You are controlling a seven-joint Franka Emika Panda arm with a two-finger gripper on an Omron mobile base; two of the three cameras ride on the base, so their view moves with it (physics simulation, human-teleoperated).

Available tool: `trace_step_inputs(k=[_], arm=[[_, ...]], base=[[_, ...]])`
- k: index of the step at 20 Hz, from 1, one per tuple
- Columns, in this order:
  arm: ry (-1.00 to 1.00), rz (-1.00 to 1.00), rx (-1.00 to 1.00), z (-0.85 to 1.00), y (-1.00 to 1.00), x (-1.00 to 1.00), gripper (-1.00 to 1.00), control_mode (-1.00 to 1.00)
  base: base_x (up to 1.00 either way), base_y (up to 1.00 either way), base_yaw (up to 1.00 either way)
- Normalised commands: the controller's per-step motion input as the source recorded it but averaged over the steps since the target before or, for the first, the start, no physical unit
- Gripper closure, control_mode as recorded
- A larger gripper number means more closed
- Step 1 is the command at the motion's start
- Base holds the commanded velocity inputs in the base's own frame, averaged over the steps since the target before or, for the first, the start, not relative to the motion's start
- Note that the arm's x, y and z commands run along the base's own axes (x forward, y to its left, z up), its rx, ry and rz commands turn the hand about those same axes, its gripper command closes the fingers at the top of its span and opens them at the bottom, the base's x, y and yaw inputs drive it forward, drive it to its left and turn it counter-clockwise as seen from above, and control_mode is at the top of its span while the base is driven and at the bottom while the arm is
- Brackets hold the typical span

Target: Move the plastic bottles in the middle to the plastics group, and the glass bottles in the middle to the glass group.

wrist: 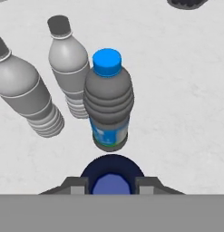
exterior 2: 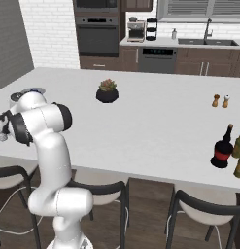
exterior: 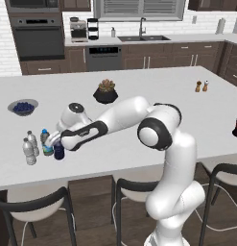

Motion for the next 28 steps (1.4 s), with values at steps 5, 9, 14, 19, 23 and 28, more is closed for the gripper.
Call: trace_step_inputs(k=[5, 9, 14, 19, 23, 28], arm=[[0.0, 0.0, 0.0, -0.15, 0.22, -0.09, 1.0, -1.0], [0.0, 0.0, 0.0, -0.29, 0.02, 0.0, 1.0, -1.0], [0.0, 0.0, 0.0, -0.17, 0.0, 0.0, 1.0, -1.0], [0.0, 0.0, 0.0, -0.21, 0.0, -0.02, 1.0, -1.0], [0.0, 0.0, 0.0, 0.0, 0.0, -0.34, 1.0, -1.0], [0.0, 0.0, 0.03, 0.0, 0.0, -0.53, 1.0, -1.0]], base=[[0.0, 0.0, 0.0], [0.0, 0.0, 0.0], [0.0, 0.0, 0.0], [0.0, 0.0, 0.0], [0.0, 0.0, 0.0], [0.0, 0.0, 0.0]])
